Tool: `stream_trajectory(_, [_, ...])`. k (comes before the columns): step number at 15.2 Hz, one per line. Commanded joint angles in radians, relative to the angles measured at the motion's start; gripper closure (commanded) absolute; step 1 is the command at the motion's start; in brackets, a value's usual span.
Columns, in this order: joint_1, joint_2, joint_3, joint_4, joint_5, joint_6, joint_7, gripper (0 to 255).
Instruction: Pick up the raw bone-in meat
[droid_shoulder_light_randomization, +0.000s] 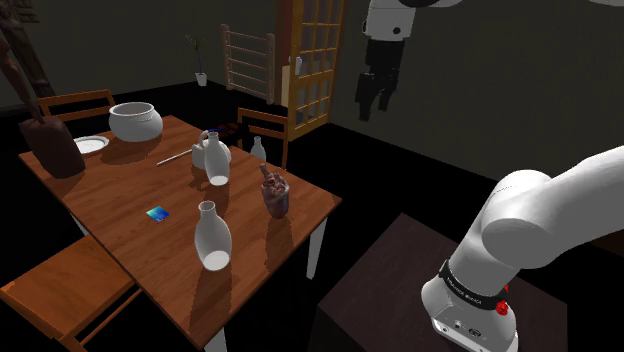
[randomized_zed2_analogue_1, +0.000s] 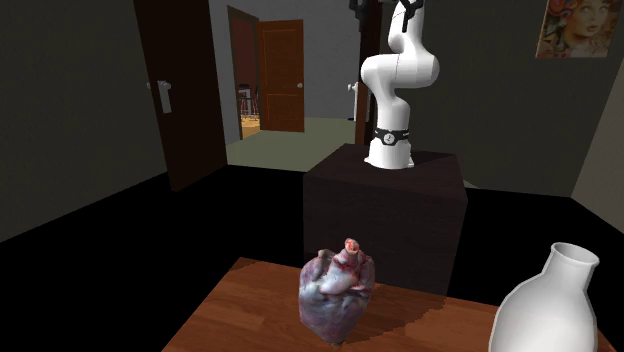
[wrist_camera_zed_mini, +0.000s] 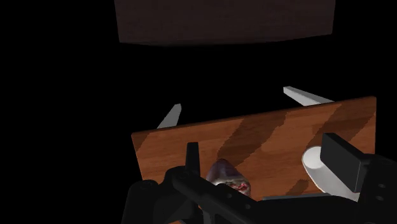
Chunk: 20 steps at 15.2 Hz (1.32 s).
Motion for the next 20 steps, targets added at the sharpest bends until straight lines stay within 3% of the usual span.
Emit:
stream_trajectory(1, [0.002,0.063,-0.001,-0.001,-0.001,0.063,-0.007,0])
stream_trajectory(10, [0.011,0.381,-0.001,0.100,-0.007,0.271,-0.035,0])
stream_trajectory(20, [0.021,0.759,0.008,0.337,-0.015,0.402,-0.062,0])
